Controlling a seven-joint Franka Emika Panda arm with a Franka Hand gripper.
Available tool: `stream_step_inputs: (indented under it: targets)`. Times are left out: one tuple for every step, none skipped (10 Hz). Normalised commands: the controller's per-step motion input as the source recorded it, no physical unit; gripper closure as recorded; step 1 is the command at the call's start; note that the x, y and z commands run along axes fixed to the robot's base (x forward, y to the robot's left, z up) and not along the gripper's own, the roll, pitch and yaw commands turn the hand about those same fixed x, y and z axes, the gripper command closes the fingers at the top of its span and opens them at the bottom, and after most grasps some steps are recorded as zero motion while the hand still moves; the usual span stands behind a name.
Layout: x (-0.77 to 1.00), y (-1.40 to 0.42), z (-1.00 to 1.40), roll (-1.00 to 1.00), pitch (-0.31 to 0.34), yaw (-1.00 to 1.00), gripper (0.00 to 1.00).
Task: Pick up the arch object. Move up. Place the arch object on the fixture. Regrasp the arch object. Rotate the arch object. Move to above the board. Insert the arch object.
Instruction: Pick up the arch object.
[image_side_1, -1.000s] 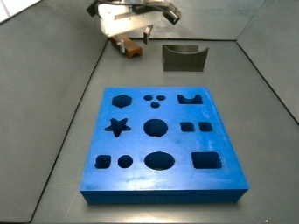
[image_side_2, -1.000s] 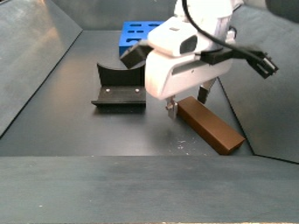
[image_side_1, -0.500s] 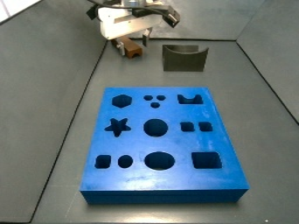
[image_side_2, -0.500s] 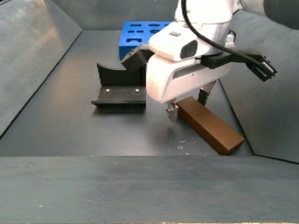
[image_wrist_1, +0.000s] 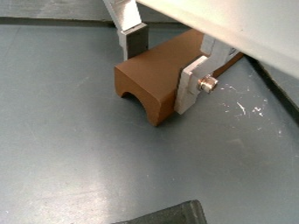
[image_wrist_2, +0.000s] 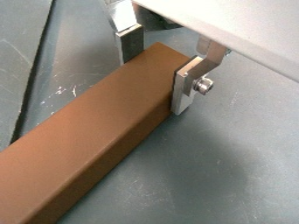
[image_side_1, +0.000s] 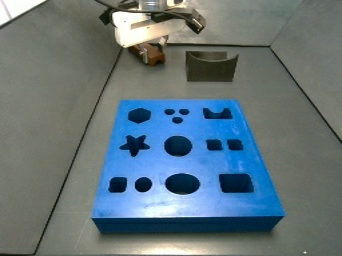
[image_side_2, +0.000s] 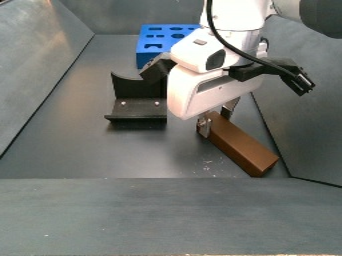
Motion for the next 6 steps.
stream_step_inputs:
  targets:
    - [0.0,0.0,0.0,0.0,0.0,0.0,1.0]
    - [0.0,0.0,0.0,0.0,0.0,0.0,1.0]
    - [0.0,0.0,0.0,0.0,0.0,0.0,1.0]
    - [0.0,0.0,0.0,0.0,0.0,0.0,1.0]
    - [0.0,0.0,0.0,0.0,0.0,0.0,1.0]
    - [0.0,0.0,0.0,0.0,0.0,0.0,1.0]
